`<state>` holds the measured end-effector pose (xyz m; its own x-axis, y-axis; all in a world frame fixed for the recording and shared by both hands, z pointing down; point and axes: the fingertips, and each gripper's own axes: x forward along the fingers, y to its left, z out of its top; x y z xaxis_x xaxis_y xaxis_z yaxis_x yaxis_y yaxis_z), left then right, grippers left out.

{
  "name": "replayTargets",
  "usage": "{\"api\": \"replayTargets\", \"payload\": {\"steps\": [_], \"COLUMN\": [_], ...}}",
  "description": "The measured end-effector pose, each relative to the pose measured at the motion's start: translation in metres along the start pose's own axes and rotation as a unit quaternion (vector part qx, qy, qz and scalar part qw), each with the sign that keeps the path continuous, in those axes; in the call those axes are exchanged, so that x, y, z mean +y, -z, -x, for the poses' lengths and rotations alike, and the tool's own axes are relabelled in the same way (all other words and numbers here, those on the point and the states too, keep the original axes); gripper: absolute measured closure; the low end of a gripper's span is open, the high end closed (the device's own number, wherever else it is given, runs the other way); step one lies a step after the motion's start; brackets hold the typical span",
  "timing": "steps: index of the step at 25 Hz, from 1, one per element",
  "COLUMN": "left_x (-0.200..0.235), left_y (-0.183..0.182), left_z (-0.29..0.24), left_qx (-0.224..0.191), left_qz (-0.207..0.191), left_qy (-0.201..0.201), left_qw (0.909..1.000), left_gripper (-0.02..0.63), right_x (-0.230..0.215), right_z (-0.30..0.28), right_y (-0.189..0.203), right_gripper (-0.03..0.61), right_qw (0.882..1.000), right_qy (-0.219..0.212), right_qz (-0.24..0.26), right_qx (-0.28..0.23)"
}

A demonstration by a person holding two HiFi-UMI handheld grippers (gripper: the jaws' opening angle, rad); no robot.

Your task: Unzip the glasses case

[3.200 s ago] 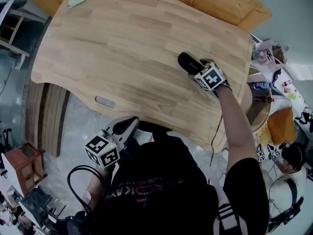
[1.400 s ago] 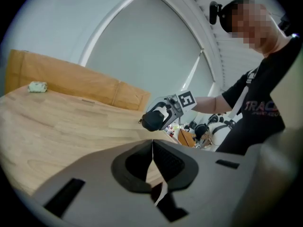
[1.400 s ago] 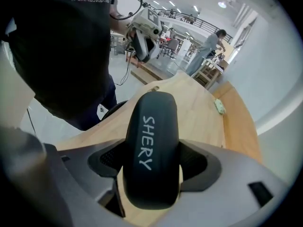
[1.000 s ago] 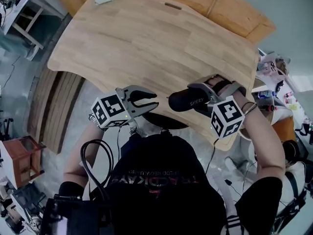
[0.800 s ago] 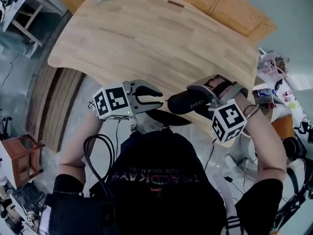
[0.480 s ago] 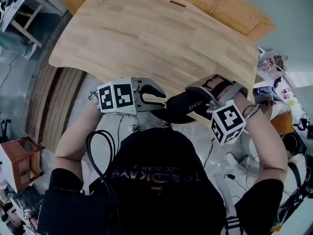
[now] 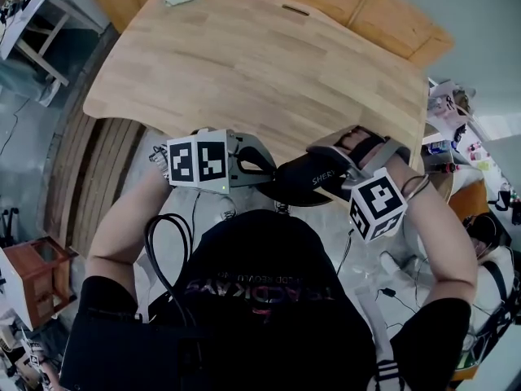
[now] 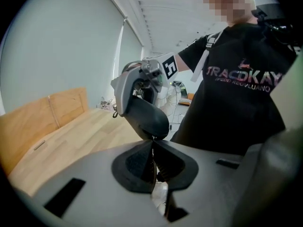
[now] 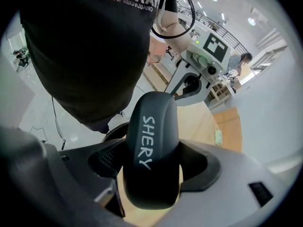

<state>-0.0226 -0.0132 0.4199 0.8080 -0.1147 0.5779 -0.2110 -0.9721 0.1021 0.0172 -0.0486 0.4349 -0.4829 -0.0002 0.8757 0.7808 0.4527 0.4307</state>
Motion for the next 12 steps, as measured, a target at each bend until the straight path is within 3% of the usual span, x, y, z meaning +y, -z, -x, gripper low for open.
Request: {"api": "replayTargets", "payload": {"steps": [12], "left_x": [0.020], "left_y": [0.009], "left_z": [0.014], "left_qx": [0.006], "left_qz": [-0.008], "left_qy": [-0.070], "left_qw": [0.9975], "left_gripper": [0.601], "right_x": [-0.010], "right_z": [-0.009], "right_y": [0.005], "right_gripper": [0.223], "right_qw": [0.996], "right_qy": [-0.009], "right_qz": [-0.082], "right_qx": [-0.014]}}
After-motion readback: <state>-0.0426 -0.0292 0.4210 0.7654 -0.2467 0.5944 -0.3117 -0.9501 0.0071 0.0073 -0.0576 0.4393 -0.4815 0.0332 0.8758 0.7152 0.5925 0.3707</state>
